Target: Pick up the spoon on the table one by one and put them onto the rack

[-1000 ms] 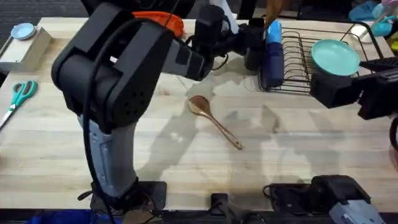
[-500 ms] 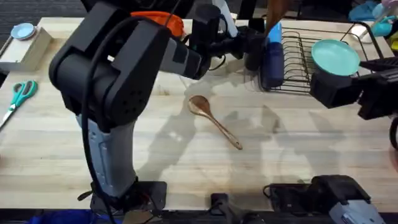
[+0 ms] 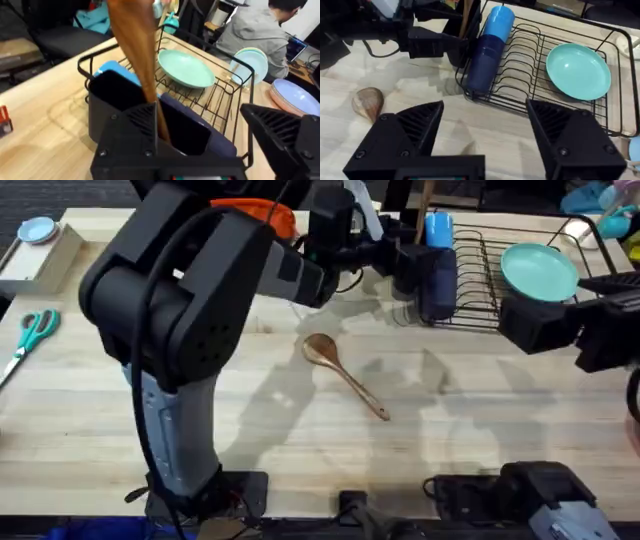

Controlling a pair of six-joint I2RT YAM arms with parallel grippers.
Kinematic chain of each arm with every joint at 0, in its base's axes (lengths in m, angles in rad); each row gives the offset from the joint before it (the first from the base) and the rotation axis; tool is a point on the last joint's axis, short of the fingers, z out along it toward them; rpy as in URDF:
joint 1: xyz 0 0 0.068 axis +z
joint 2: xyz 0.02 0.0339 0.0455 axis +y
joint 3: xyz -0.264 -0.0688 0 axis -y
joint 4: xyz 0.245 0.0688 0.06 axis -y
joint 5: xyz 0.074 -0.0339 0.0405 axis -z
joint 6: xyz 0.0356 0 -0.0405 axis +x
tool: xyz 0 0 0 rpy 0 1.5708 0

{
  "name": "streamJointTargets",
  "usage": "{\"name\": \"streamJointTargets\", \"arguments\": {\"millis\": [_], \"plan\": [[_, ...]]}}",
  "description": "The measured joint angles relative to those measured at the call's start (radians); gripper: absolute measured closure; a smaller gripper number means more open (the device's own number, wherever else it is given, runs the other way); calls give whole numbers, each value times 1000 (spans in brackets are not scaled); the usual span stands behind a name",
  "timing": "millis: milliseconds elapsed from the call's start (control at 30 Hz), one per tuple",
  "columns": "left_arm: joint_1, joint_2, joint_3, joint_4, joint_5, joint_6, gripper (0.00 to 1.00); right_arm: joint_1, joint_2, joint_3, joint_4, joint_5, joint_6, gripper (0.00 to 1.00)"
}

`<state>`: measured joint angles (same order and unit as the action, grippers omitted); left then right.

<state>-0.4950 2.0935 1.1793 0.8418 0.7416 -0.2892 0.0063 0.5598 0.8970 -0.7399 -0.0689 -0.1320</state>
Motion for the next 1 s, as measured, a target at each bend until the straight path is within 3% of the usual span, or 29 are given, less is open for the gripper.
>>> {"name": "streamJointTargets", "arguments": {"millis": [233,367,467,500,800,833,1000], "plan": [[0,0,0,6,12,38,4,0,0,0,0,0,0,9],[14,-44,0,-134,22,74,4,0,0,0,0,0,0,9],[35,-108,0,-271,22,125,4,0,0,0,0,0,0,9],[58,-188,0,-450,4,200,4,0,0,0,-1,0,0,9],[70,-421,2,-989,-144,482,4,0,0,0,-1,0,0,9],[70,-490,2,-1122,-184,546,4,0,0,0,-1,0,0,9],[69,-590,2,-1265,-277,546,4,0,0,0,-1,0,0,9]]}}
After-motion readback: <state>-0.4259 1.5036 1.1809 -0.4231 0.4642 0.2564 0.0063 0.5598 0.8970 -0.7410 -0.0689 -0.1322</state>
